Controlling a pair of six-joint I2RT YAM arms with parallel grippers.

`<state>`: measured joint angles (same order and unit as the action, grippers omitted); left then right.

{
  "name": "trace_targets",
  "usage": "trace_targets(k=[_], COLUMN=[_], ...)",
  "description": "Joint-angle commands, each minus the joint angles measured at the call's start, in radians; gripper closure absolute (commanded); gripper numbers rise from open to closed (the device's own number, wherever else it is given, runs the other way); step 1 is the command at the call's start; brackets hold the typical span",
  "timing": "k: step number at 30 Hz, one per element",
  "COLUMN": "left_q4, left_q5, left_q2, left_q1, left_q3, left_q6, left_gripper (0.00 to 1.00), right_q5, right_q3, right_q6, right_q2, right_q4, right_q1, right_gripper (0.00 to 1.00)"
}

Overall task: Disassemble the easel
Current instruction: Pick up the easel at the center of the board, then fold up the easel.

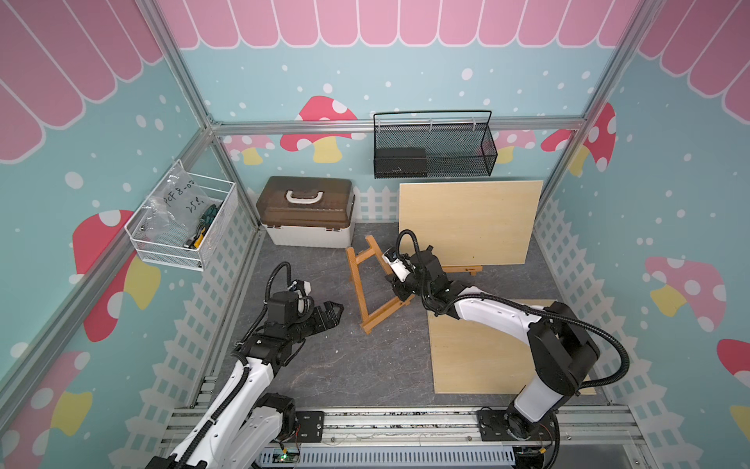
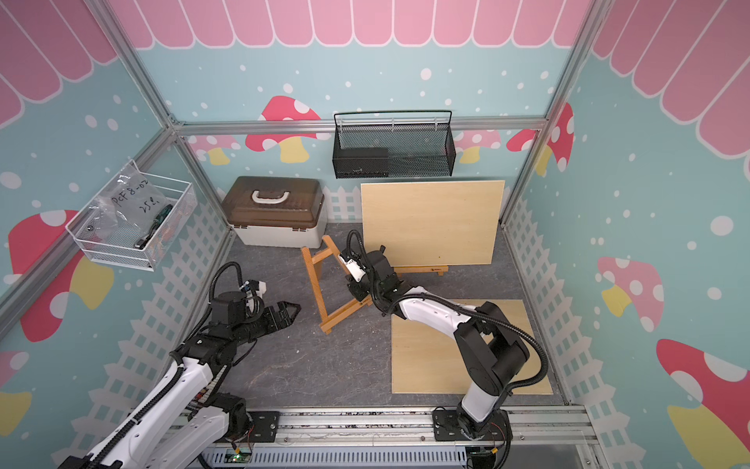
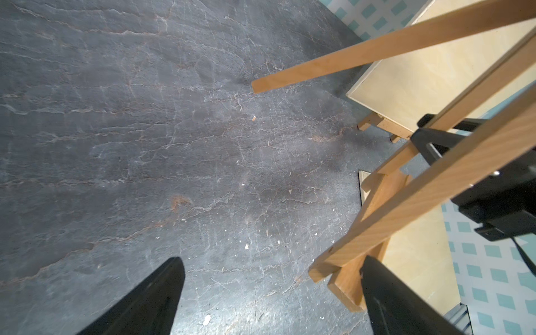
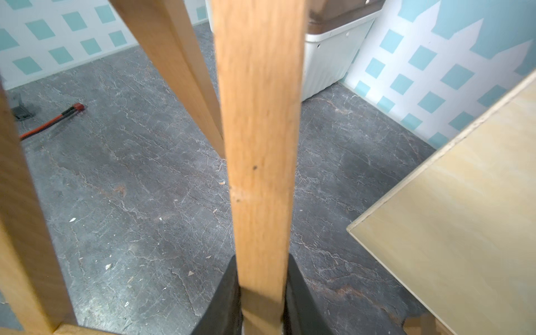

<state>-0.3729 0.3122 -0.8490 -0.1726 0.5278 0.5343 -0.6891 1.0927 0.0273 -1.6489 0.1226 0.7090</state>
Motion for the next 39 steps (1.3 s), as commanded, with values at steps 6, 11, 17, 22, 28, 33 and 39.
trace_targets(k=[6, 11, 17, 22, 28, 33, 39], left_q4=[0.109, 0.174, 0.213, 0.259, 0.276, 0.288, 0.321], left_q5=[0.102, 0.209, 0.263, 0.296, 0.298, 0.287, 0.303], left_q2=[-0.076, -0.151, -0.231, -0.309, -0.394, -0.431, -0.468], left_q1=[0.036, 0.062, 0.063, 0.062, 0.062, 0.063, 0.048], left_q3=[0.057, 0.110, 0.163, 0.189, 0.233, 0.260, 0.263], left_q6=[-0.017, -0.030, -0.056, -0.063, -0.096, -0.109, -0.096], left_gripper=[0.07, 0.31, 0.59, 0.64, 0.67, 0.68, 0.72], right_q5=[0.010, 0.000, -0.029, -0.040, -0.055, -0.059, -0.061], right_q3=[-0.057, -0.092, -0.115, -0.116, -0.111, -0.109, -0.093], right_q6=[0.019, 0.032, 0.062, 0.080, 0.088, 0.089, 0.092], right_q2=[0.157, 0.218, 0.257, 0.268, 0.275, 0.277, 0.270], right_q4=[-0.022, -0.050, -0.046, -0.035, -0.031, -0.031, -0.026], right_q1=[0.008, 0.007, 0.010, 0.026, 0.047, 0.061, 0.069], right_gripper=[0.79, 0.79, 0.79, 0.79, 0.79, 0.79, 0.79])
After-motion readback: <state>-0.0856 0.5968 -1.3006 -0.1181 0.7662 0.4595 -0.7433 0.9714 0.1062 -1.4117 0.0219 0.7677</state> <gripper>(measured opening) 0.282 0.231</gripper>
